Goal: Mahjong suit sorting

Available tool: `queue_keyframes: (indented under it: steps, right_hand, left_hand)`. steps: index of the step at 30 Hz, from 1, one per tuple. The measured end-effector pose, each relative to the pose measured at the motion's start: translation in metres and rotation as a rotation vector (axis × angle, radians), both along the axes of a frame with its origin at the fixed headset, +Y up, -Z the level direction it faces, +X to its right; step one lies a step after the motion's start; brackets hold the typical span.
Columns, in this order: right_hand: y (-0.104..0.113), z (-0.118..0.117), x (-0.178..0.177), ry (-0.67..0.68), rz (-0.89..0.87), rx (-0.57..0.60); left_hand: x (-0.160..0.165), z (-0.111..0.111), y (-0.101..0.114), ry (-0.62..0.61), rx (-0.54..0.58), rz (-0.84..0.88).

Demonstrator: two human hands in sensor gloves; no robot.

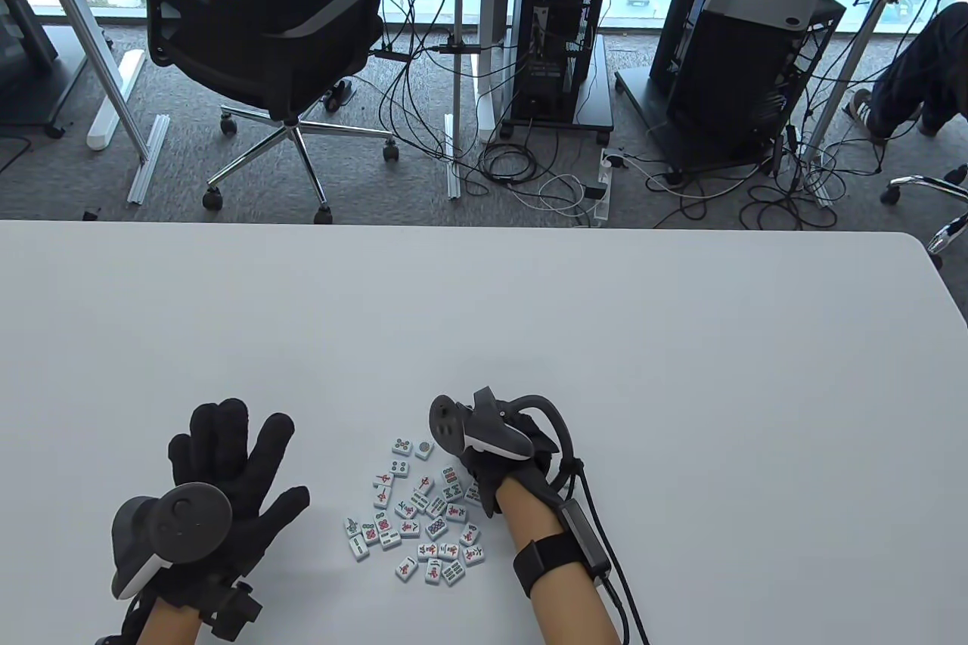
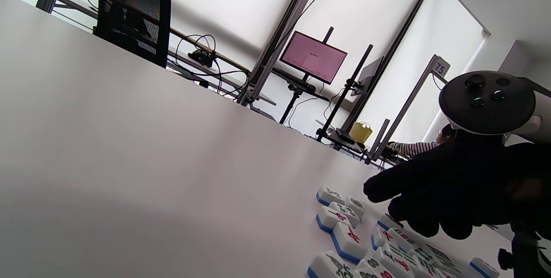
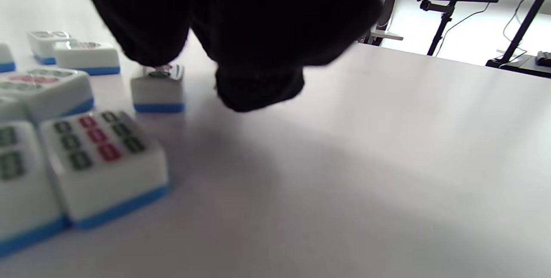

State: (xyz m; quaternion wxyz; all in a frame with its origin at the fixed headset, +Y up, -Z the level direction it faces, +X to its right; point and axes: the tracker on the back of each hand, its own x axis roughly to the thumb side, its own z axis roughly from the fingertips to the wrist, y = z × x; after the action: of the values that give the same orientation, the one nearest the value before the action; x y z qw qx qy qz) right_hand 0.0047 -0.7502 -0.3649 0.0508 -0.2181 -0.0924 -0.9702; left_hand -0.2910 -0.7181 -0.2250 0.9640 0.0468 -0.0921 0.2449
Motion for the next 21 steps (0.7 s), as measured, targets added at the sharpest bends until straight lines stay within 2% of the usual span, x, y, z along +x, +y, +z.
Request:
queue_keyframes:
  steps: [5,10,15,18,21]
  right_hand:
    - [0.002,0.004,-0.001,0.057,0.014,-0.063]
    - [-0.006,0.006,-0.011,0.098,0.11,-0.048]
    - [-0.012,0.007,-0.016,0.109,0.101,-0.005]
    - [-0.007,0.007,-0.01,0.1,0.114,-0.029]
    - [0.009,0.007,0.008,0.077,0.079,0.004]
  left_hand:
    - [0.0,0.0,0.001,0.001,0.001,0.006]
    - [0.0,0.0,0.001,0.001,-0.003,0.001]
    - [0.0,0.0,0.001,-0.001,-0.002,0.005]
    - [0.0,0.0,0.001,-0.005,0.001,0.004]
    - [0.0,0.0,0.002,-0.008,0.006,0.009]
